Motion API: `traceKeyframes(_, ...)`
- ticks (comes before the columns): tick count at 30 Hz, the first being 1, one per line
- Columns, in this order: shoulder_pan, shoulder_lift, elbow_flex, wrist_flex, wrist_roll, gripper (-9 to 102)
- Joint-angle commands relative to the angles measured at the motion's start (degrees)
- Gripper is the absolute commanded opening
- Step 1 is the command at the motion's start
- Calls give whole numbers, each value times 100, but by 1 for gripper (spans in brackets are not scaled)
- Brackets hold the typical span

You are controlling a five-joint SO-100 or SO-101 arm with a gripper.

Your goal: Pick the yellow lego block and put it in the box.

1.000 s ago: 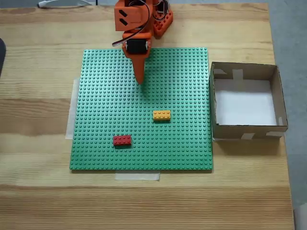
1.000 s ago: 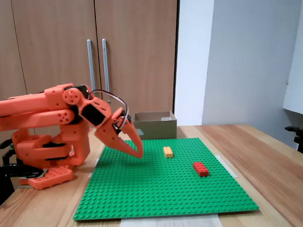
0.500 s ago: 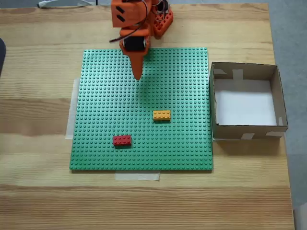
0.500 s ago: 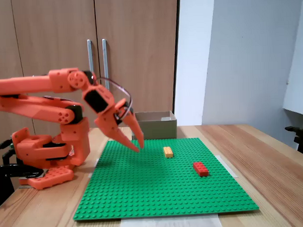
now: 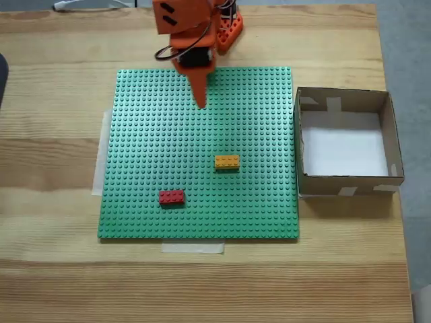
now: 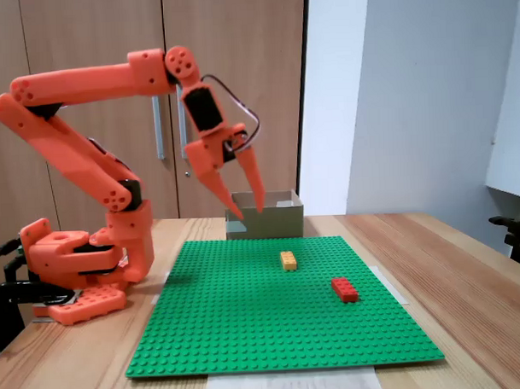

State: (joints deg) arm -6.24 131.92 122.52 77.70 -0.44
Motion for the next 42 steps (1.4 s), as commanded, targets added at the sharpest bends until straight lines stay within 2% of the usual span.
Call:
traceKeyframes(1, -97, -571, -976, 343, 123, 13)
traceKeyframes(6, -149, -1371, -1758, 633, 457, 17)
traceKeyframes(12, -299, -2215, -2382, 712, 1002, 34)
traceKeyframes(20, -545, -2962, -2865, 861, 1283, 37)
traceKeyframes(28, -747, -3929, -3691, 1116, 1248, 35)
traceKeyframes(42, -809, -4685, -3630, 255, 800, 32)
